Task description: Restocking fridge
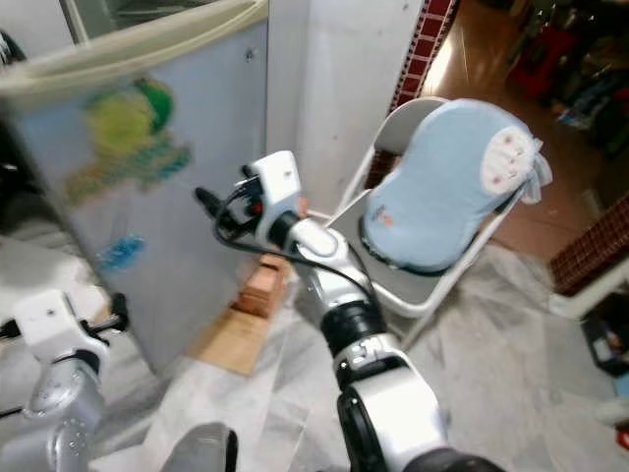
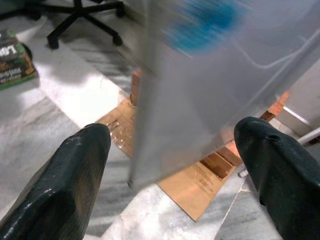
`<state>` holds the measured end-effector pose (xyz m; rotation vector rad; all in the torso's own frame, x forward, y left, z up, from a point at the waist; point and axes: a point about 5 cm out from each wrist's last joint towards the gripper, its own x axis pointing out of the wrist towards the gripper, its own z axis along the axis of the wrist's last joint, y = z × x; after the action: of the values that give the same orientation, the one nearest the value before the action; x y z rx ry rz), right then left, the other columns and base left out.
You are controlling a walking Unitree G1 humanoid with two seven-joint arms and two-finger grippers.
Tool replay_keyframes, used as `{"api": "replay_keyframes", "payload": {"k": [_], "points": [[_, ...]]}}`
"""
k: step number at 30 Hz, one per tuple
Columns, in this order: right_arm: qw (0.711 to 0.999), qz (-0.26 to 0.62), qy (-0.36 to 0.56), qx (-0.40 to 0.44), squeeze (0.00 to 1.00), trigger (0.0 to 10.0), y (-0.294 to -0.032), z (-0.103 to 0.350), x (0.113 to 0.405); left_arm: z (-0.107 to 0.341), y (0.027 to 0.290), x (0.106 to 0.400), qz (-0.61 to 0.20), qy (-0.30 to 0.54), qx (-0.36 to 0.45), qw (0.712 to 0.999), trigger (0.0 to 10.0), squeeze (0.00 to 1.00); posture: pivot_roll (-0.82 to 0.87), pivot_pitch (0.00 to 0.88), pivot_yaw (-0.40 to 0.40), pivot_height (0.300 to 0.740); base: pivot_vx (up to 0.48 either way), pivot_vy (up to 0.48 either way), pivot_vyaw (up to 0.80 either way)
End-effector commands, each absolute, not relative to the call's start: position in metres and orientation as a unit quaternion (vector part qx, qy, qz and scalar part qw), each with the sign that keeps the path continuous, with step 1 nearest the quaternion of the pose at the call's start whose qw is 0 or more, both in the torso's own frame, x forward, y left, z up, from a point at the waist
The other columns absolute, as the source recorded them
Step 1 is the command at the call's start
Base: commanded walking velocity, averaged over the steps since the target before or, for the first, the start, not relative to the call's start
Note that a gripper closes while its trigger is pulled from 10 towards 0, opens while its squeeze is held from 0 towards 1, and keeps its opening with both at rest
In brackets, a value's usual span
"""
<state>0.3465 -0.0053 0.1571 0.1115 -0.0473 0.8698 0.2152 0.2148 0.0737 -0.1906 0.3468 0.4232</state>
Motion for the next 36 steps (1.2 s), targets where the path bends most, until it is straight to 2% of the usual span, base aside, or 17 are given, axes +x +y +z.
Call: {"api": "replay_keyframes", "payload": {"k": [1,3,4,8,10,12,13,15,16,22,28,29,33,36], "points": [[0.905,0.42,-0.022,0.071,0.0,10.0,0.004,0.151,0.338,0.077,0.211,0.22,0.204,0.162,-0.087,0.962,10.0,0.0,0.18,0.047,-0.082,0.74,0.0,0.0,0.0],[0.913,0.402,-0.026,0.059,0.0,10.0,-0.007,0.151,0.342,0.08,0.211,0.221,0.2,0.156,-0.074,0.965,10.0,0.0,0.17,0.065,-0.086,0.74,0.0,0.0,0.0],[0.926,0.373,-0.035,0.045,0.0,10.0,-0.021,0.152,0.347,0.083,0.21,0.223,0.197,0.15,-0.064,0.967,10.0,0.0,0.17,0.08,-0.092,0.74,0.0,0.0,0.0],[0.942,0.331,-0.046,0.035,0.0,10.0,-0.039,0.155,0.353,0.086,0.21,0.226,0.193,0.141,-0.06,0.969,10.0,0.0,0.18,0.087,-0.076,0.74,0.0,0.0,0.0],[0.969,0.24,-0.058,0.019,0.0,10.0,-0.077,0.156,0.363,0.092,0.206,0.229,0.176,0.122,-0.044,0.976,10.0,0.0,0.16,0.09,-0.088,0.74,0.0,0.0,0.0],[0.974,0.221,-0.057,0.017,0.0,10.0,-0.084,0.155,0.364,0.092,0.205,0.23,0.171,0.121,-0.04,0.977,10.0,0.0,0.16,0.09,-0.088,0.74,0.0,0.0,0.0],[0.985,0.159,-0.061,-0.002,0.0,10.0,-0.106,0.151,0.365,0.094,0.198,0.233,0.143,0.114,-0.031,0.983,10.0,0.0,0.15,0.086,-0.083,0.74,0.0,0.0,0.0],[0.988,0.142,-0.062,-0.007,0.0,10.0,-0.113,0.15,0.364,0.095,0.196,0.234,0.133,0.111,-0.028,0.984,10.0,0.0,0.15,0.086,-0.083,0.74,0.0,0.0,0.0],[0.991,0.111,-0.066,-0.034,0.0,10.0,-0.125,0.147,0.36,0.099,0.19,0.236,0.11,0.1,-0.024,0.989,10.0,0.0,0.14,0.082,-0.072,0.74,0.0,0.0,0.0],[0.996,0.051,-0.049,-0.062,0.0,10.0,-0.146,0.128,0.342,0.105,0.183,0.243,0.084,0.079,-0.004,0.993,10.0,0.0,0.1,0.071,-0.058,0.74,0.0,0.0,0.0],[0.996,0.04,-0.04,-0.063,0.0,10.0,-0.151,0.116,0.325,0.109,0.176,0.249,0.055,0.053,0.012,0.997,10.0,0.0,0.07,0.029,-0.043,0.74,0.0,0.0,-0.8],[0.997,0.031,-0.037,-0.056,0.0,10.0,-0.157,0.112,0.32,0.112,0.171,0.25,0.029,0.029,0.03,0.999,10.0,0.0,0.06,0.015,-0.038,0.74,0.0,0.0,-0.47],[0.999,0.015,-0.026,-0.043,0.0,10.0,-0.167,0.105,0.312,0.111,0.167,0.247,0.003,0.007,0.055,0.998,10.0,0.0,0.06,0.001,-0.035,0.74,0.0,0.0,0.0],[0.999,-0.001,-0.007,-0.033,0.0,10.0,-0.18,0.094,0.301,0.092,0.177,0.236,0.006,0.025,0.06,0.998,10.0,0.0,0.06,0.0,-0.043,0.74,0.0,0.0,0.0]]}}
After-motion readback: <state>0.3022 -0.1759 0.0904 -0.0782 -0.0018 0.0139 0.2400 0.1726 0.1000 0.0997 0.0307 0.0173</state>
